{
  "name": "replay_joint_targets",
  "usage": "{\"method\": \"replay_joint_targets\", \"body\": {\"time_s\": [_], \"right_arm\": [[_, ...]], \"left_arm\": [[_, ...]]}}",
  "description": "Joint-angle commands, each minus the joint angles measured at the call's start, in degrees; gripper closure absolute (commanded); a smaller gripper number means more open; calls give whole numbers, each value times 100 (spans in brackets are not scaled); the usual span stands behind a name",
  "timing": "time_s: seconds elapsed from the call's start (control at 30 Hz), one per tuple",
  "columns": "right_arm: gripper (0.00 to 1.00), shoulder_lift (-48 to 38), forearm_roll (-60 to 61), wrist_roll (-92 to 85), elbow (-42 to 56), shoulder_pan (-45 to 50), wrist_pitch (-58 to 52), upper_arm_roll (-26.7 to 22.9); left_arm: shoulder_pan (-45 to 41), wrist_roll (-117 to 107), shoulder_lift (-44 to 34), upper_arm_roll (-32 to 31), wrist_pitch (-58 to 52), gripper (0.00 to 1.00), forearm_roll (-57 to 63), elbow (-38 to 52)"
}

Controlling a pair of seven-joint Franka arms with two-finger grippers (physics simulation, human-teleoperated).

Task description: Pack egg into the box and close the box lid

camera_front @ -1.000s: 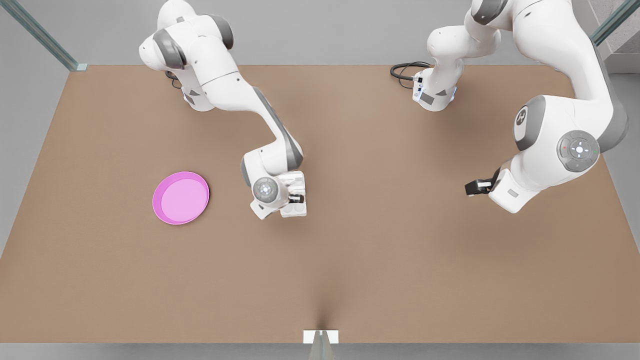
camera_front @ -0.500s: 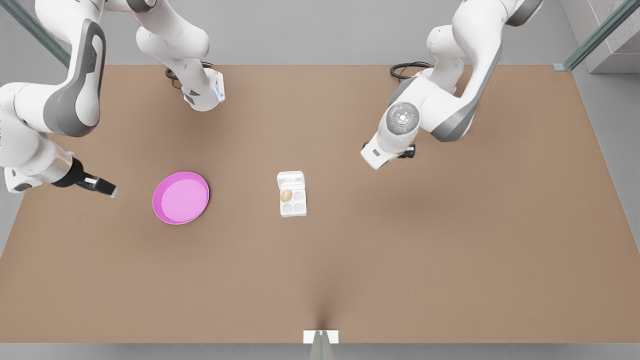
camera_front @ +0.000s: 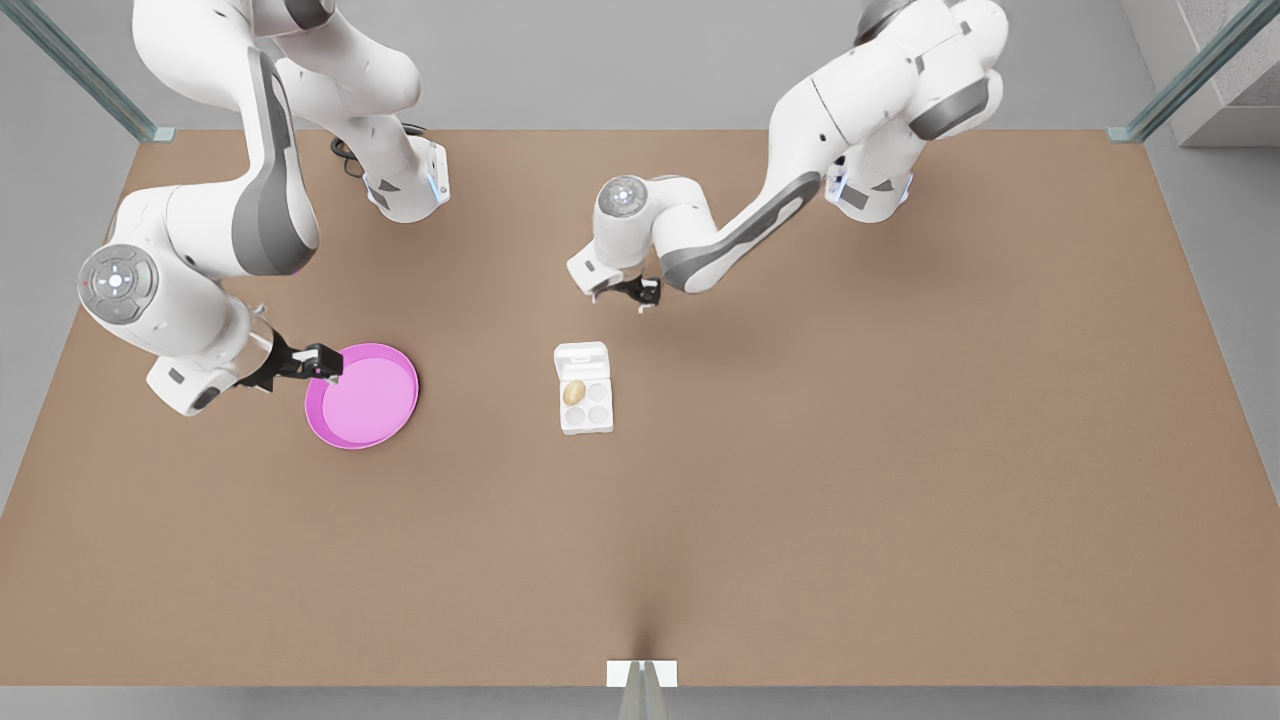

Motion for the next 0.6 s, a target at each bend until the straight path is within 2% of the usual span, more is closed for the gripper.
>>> {"method": "replay_joint_targets", "body": {"time_s": [0.0,0.03,0.13,0.23,0.4,0.57], "right_arm": [[0,-1,-20,-737,7,-39,176,0],[0,-1,-3,-737,7,-74,300,-26],[0,447,24,-737,420,-347,537,-35],[0,456,-3,-737,403,-408,484,-44],[0,386,-3,-649,394,-329,423,0],[0,377,-3,-649,411,-311,379,0]], "left_arm": [[-735,-3348,401,642,640,0,474,779],[-1018,-3348,630,873,631,0,518,1221],[-1177,-3374,771,1005,394,0,799,1063],[-1317,-3489,428,1005,289,0,914,316],[-843,-2891,375,978,-256,0,1081,694],[-755,-2689,621,1013,-204,0,1134,834]]}}
